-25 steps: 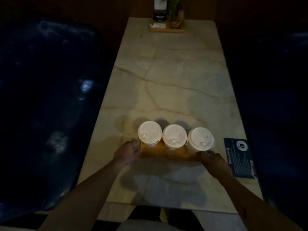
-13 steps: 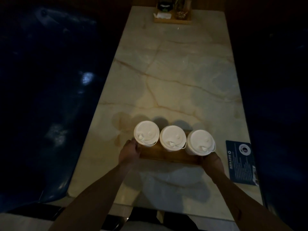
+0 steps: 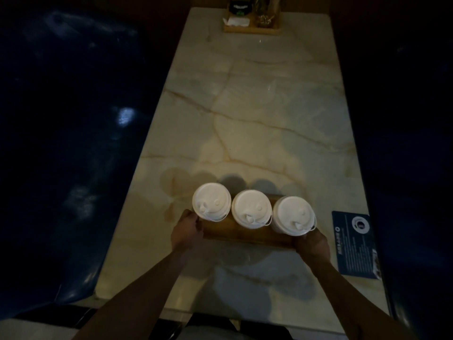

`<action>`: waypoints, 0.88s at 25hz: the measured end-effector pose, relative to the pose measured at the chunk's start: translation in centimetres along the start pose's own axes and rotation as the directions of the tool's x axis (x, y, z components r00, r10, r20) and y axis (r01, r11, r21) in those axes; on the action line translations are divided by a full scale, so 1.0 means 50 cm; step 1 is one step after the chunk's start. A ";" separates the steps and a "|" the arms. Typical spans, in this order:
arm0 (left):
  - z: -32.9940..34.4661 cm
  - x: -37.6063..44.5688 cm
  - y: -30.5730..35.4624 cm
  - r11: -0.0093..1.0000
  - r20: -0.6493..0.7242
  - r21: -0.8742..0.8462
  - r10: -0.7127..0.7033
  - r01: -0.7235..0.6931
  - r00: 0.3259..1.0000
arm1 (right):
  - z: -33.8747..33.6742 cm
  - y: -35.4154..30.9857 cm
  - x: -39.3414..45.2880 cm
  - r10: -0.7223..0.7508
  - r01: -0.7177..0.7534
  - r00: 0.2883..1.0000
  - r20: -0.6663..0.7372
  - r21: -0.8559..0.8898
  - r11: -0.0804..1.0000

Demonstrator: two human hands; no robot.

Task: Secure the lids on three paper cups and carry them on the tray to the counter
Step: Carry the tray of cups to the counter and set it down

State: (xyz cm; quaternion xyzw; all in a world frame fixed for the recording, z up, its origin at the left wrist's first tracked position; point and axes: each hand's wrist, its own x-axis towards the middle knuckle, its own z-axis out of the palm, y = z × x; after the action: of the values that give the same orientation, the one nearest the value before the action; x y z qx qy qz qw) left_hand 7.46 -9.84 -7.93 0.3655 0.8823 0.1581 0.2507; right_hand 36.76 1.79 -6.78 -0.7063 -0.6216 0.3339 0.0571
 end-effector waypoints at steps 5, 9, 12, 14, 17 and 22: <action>-0.015 0.001 0.004 1.000 -0.016 -0.027 -0.004 0.004 1.000 | -0.008 -0.008 -0.001 0.010 -0.010 1.000 0.007 0.068 0.998; -0.032 -0.003 0.004 1.000 -0.006 -0.018 0.003 -0.003 1.000 | -0.016 -0.021 0.001 0.026 -0.027 0.999 0.025 0.058 0.998; -0.047 -0.015 -0.003 0.999 -0.014 -0.037 -0.008 0.007 1.000 | -0.028 -0.038 -0.003 0.008 -0.009 0.999 0.049 0.034 0.999; -0.059 -0.029 -0.005 0.998 -0.041 -0.056 -0.008 0.006 0.999 | -0.040 -0.052 -0.008 -0.026 0.025 0.997 0.070 0.019 1.000; -0.076 -0.048 -0.009 0.997 -0.089 -0.082 -0.013 0.006 0.996 | -0.058 -0.074 -0.020 -0.098 0.097 0.992 0.074 0.023 0.995; -0.107 -0.090 -0.015 0.990 -0.177 -0.133 -0.072 0.049 0.982 | -0.085 -0.106 -0.035 -0.167 0.164 0.981 0.102 0.031 0.986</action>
State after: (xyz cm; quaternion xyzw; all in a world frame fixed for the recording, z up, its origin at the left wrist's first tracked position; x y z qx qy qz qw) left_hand 6.78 -14.11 -2.37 0.3057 0.9003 0.2392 0.1970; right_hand 34.62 2.79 -0.19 -0.6330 -0.6766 0.3715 0.0599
